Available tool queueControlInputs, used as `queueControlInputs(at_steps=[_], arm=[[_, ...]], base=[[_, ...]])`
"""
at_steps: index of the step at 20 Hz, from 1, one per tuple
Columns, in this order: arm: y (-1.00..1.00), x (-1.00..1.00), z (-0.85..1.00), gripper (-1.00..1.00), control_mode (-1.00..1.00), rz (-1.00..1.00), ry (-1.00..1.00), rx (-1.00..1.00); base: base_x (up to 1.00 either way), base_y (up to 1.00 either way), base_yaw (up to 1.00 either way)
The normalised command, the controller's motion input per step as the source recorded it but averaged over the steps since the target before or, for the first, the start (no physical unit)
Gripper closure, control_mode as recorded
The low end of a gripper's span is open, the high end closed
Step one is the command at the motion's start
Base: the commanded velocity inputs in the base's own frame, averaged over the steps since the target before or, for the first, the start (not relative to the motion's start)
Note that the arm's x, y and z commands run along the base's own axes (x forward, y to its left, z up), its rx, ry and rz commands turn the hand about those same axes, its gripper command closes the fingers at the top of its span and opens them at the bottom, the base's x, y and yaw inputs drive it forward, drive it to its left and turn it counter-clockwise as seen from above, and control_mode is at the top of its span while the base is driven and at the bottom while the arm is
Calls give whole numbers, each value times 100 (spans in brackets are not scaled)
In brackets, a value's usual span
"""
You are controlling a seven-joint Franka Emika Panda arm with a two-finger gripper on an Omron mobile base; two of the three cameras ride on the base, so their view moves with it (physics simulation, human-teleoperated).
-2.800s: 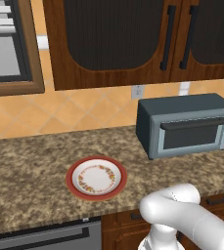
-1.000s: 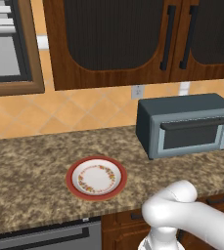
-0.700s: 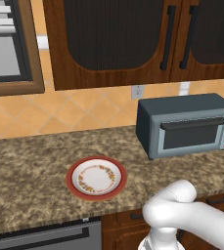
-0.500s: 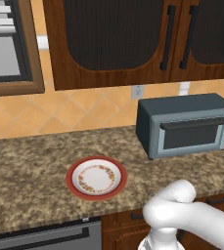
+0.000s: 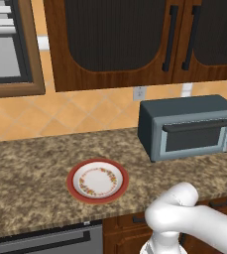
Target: Pick up the kebab skewer and baguette bread, and place them inside the toaster oven. Close the toaster oven door and start by setting the timer.
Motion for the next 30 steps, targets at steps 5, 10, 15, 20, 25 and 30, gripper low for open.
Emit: queueControlInputs(at_steps=[5, 10, 15, 20, 25, 30], arm=[[0, 21, 0, -100, -100, 0, 0, 0], [0, 6, -2, -100, -100, 0, 0, 0], [0, 0, -3, -100, -100, 0, 0, 0], [0, 1, -1, -100, -100, 0, 0, 0], [0, 1, 0, -100, -100, 0, 0, 0], [0, 0, 0, -100, -100, 0, 0, 0]], base=[[0, 0, 0], [0, 0, 0], [0, 0, 0], [0, 0, 0], [0, 0, 0], [0, 0, 0]])
